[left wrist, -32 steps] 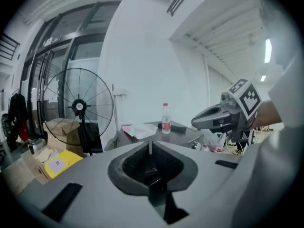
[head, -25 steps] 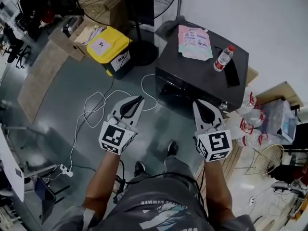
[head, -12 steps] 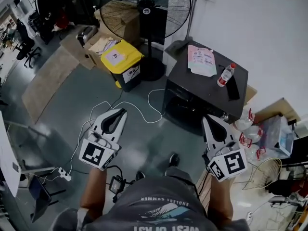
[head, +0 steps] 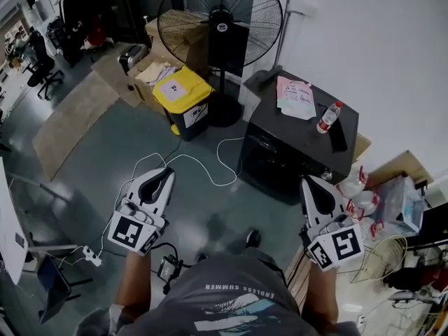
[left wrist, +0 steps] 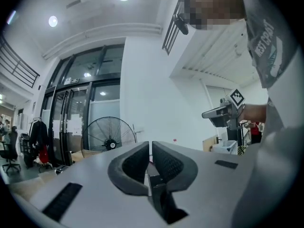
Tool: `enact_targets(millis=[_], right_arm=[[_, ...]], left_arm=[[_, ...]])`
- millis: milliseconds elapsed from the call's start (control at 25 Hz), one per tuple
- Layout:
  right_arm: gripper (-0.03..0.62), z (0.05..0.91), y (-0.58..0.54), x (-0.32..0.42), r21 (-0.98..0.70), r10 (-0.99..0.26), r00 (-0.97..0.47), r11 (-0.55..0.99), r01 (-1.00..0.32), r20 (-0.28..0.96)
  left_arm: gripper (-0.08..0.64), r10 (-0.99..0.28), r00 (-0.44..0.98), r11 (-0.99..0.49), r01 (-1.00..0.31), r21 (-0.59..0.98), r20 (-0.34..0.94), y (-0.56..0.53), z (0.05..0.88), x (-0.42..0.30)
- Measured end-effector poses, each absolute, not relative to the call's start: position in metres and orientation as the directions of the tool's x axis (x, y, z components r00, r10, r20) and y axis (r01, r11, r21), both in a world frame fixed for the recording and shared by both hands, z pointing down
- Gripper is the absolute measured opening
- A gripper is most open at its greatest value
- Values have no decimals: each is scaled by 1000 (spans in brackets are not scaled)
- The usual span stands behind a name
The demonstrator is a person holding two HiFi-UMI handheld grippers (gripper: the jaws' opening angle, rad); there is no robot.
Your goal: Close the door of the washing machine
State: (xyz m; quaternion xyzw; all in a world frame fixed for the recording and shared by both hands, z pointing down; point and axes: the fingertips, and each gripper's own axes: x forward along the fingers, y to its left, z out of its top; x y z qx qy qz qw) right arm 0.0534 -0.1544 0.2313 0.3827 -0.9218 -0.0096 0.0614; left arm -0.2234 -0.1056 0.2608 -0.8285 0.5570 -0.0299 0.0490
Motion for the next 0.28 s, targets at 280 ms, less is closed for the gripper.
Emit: enact_targets(millis=[280], right_arm=[[26, 230, -140, 48, 79, -716, -689, 698, -712, 112]], left_arm=[[32, -923, 384, -382, -918, -106, -5, -88, 264, -231]])
